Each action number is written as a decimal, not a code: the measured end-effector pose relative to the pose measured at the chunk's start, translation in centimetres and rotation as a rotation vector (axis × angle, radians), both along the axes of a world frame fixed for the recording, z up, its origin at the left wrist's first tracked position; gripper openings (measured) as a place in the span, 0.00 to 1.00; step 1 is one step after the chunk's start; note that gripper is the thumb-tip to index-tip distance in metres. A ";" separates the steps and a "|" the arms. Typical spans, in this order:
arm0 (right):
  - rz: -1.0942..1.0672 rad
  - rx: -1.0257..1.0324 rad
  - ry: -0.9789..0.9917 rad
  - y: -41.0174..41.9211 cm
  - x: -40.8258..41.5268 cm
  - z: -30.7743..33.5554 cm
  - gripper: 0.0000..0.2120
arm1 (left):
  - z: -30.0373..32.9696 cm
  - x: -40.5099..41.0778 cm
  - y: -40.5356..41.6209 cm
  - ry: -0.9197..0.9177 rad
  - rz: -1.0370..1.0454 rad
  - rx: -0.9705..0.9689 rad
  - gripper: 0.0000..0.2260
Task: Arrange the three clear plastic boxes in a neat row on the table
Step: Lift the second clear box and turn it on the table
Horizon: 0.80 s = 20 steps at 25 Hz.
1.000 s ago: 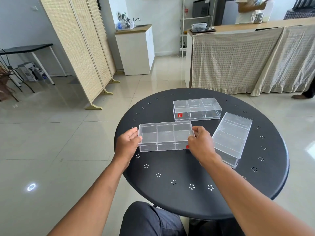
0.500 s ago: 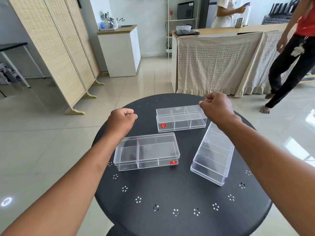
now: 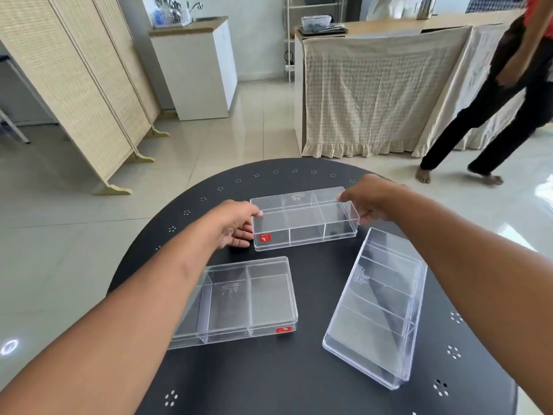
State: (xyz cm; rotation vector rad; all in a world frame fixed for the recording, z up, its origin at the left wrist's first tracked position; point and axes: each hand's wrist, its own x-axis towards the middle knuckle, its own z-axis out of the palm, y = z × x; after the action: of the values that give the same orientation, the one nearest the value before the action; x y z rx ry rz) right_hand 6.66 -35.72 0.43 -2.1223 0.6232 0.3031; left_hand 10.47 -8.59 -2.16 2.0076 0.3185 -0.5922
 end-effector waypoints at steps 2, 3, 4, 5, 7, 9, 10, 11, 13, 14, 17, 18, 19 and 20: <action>-0.013 0.051 -0.032 0.2 0.2 -0.2 0.11 | -0.2 0.0 -0.4 -0.001 0.041 -0.019 0.13; -0.040 0.102 -0.044 0.4 0.1 -0.4 0.09 | -0.2 -0.1 -0.5 -0.007 0.073 -0.034 0.13; -0.068 0.167 -0.042 0.5 0.0 -0.5 0.08 | -0.1 -0.3 -0.5 -0.024 0.108 -0.059 0.12; -0.093 0.240 -0.037 0.6 -0.1 -0.5 0.07 | 0.0 -0.5 -0.5 -0.053 0.143 -0.094 0.10; -0.120 0.362 -0.084 0.9 -0.6 0.3 0.06 | 0.4 -0.7 -0.1 -0.122 0.212 -0.166 0.06; -0.118 0.423 -0.184 0.8 -0.7 1.7 0.08 | 1.6 -0.9 0.5 -0.203 0.240 -0.259 0.04; -0.105 0.448 -0.231 0.6 -0.7 2.5 0.09 | 2.4 -1.1 0.7 -0.264 0.237 -0.302 0.03; -0.097 0.474 -0.273 0.4 -0.8 3.1 0.10 | 3.2 -1.2 0.9 -0.329 0.229 -0.334 0.04; -0.091 0.515 -0.326 0.3 -1.1 4.1 0.19 | 4.6 -1.4 1.4 -0.450 0.188 -0.361 0.09; -0.076 0.534 -0.339 0.5 -1.5 4.4 0.24 | 5.1 -1.7 1.7 -0.488 0.162 -0.358 0.15; -0.030 0.567 -0.375 1.6 -2.5 4.6 0.20 | 5.3 -2.3 2.3 -0.501 0.118 -0.246 0.32; -0.051 0.589 -0.390 2.0 -2.7 4.5 0.16 | 5.2 -2.7 2.4 -0.499 0.122 -0.230 0.32; -0.082 0.628 -0.396 2.3 -2.7 4.2 0.12 | 5.2 -2.8 2.6 -0.492 0.139 -0.242 0.30; -0.122 0.681 -0.395 2.5 -2.6 3.9 0.09 | 5.2 -3.0 2.7 -0.482 0.164 -0.283 0.25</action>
State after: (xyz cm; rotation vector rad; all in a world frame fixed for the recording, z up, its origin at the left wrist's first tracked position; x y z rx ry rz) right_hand 4.03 -33.18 4.30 -1.4242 0.3436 0.0113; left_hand 7.51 -5.88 3.03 1.7612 0.0958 -0.0367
